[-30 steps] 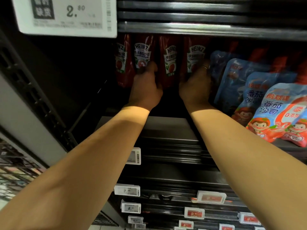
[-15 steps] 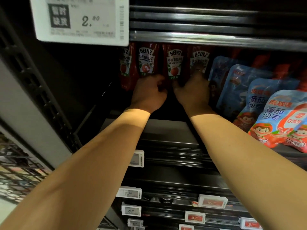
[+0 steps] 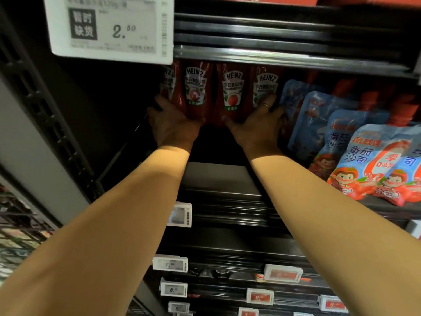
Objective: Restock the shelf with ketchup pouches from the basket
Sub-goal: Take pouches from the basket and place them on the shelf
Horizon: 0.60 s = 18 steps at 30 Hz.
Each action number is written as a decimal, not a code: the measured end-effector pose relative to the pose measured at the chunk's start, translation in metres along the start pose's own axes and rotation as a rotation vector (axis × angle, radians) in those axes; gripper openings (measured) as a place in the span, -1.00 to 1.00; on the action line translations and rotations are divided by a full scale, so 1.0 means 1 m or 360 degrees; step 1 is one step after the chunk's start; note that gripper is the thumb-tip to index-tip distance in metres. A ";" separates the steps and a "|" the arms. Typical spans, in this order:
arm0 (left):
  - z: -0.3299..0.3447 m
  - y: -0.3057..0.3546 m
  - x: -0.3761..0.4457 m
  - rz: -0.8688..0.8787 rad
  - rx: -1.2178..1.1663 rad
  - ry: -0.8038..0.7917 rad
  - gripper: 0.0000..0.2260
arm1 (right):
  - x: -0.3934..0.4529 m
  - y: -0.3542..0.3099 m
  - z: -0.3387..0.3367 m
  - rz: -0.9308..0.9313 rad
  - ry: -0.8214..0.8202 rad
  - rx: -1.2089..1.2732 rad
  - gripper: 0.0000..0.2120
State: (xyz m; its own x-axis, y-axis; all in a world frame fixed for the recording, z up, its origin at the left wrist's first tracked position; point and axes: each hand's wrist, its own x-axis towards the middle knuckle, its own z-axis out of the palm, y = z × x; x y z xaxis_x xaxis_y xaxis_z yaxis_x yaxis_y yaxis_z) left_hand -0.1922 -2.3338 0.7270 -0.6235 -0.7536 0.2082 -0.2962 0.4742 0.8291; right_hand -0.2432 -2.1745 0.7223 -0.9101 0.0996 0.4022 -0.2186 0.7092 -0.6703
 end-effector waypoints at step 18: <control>-0.003 -0.003 0.001 0.0065 -0.0087 -0.0022 -0.09 | -0.001 -0.001 -0.002 0.0014 -0.0125 -0.0115 0.20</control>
State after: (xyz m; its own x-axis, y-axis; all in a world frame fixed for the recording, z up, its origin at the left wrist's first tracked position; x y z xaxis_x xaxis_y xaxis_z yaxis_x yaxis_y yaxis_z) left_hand -0.1895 -2.3376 0.7265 -0.6445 -0.7274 0.2355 -0.2305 0.4785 0.8473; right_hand -0.2409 -2.1739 0.7238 -0.9374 0.0531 0.3441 -0.1868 0.7574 -0.6256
